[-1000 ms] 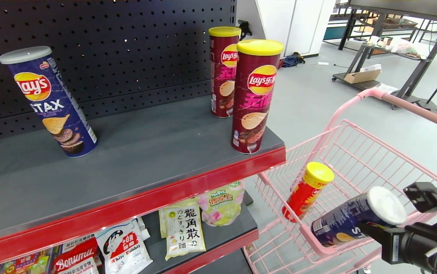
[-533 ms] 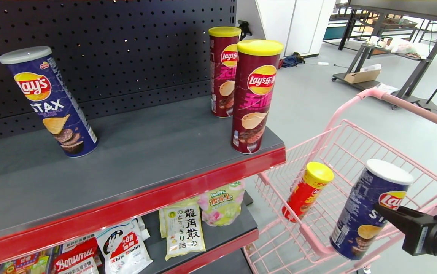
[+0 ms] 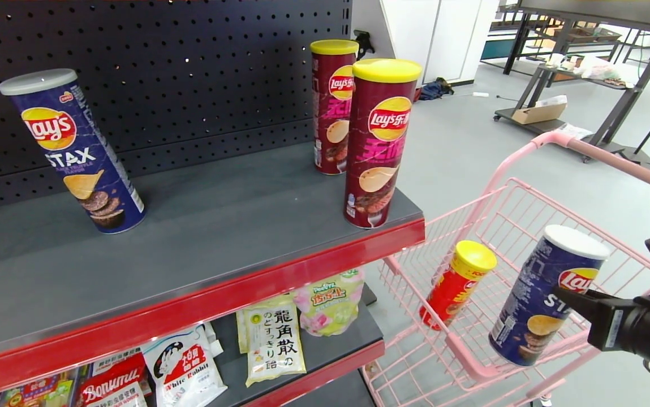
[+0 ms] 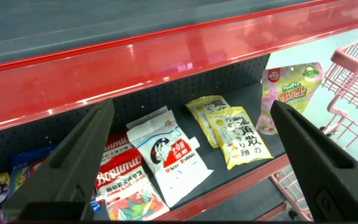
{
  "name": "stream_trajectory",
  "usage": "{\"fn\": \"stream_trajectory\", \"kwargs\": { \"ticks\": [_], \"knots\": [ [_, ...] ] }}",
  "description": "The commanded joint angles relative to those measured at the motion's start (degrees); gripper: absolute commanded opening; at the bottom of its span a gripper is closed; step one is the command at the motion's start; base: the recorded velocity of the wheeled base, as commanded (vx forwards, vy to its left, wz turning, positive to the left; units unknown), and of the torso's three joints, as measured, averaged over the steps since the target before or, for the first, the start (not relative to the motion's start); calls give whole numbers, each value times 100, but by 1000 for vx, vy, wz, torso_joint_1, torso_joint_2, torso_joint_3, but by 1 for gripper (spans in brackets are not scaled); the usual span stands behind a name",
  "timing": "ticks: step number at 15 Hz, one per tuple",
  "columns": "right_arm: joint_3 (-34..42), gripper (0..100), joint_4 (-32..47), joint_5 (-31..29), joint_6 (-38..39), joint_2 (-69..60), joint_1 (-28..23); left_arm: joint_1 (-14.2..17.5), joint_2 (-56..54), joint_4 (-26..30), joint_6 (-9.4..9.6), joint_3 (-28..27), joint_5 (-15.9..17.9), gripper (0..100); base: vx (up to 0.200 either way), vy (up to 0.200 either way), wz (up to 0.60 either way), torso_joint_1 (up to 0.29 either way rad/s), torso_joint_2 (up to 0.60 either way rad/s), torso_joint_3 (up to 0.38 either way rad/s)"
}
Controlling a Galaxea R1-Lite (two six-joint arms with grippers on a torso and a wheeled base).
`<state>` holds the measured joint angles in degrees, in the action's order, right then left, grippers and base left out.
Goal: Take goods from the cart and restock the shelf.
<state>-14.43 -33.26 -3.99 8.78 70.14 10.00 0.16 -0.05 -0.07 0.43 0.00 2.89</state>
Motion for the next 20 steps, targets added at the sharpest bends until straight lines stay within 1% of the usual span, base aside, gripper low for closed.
{"fn": "stream_trajectory", "kwargs": {
  "ticks": [1, 2, 4, 6, 7, 9, 11, 13, 14, 16, 20],
  "knots": [
    [-218, 0, -14, -6, -34, 430, -507, 2, 5, -1, -8, 0, 1, 100, 0, 0, 0, 0, 0, 0],
    [-279, 0, -14, -32, -43, 544, -683, 2, 5, -1, -8, 0, 1, 100, 0, 0, 0, 0, 0, 0],
    [-350, 0, -14, -58, -52, 676, -859, 2, 5, -1, -8, 0, 1, 100, 0, 0, 0, 0, 0, 0],
    [-578, 0, -23, -67, -60, 1098, -1342, 2, 5, -1, -8, 0, 1, 100, 0, 0, 0, 0, 0, 0],
    [-771, 0, -23, -58, -192, 1397, -1703, 2, 5, -1, -8, 0, 1, 100, 0, 0, 0, 0, 0, 0],
    [-965, 0, -32, -50, -236, 1775, -2010, 2, 5, -1, -8, 0, 1, 100, 0, 0, 0, 0, 0, 0],
    [-1185, 0, -32, -50, -236, 2109, -2213, 2, 5, -10, -8, 0, 1, 100, 0, 0, 0, 0, 0, 0],
    [-1396, 0, -32, -50, -236, 2416, -2309, 2, 5, -1, 1, 0, 1, 100, 0, 0, 0, 0, 0, 0],
    [-1694, 0, -41, -58, -236, 2750, -2380, 2, 5, -1, -8, 0, 1, 100, 0, 0, 0, 0, 0, 0],
    [-2037, 0, -41, -85, -236, 3137, -2485, 2, 5, -1, -8, 0, 1, 100, 0, 0, 0, 0, 0, 0],
    [-2406, 0, -49, -155, -245, 3752, -2731, 2, 5, -1, -8, 0, 1, 100, 0, 0, 0, 0, 0, 0]
  ]
}}
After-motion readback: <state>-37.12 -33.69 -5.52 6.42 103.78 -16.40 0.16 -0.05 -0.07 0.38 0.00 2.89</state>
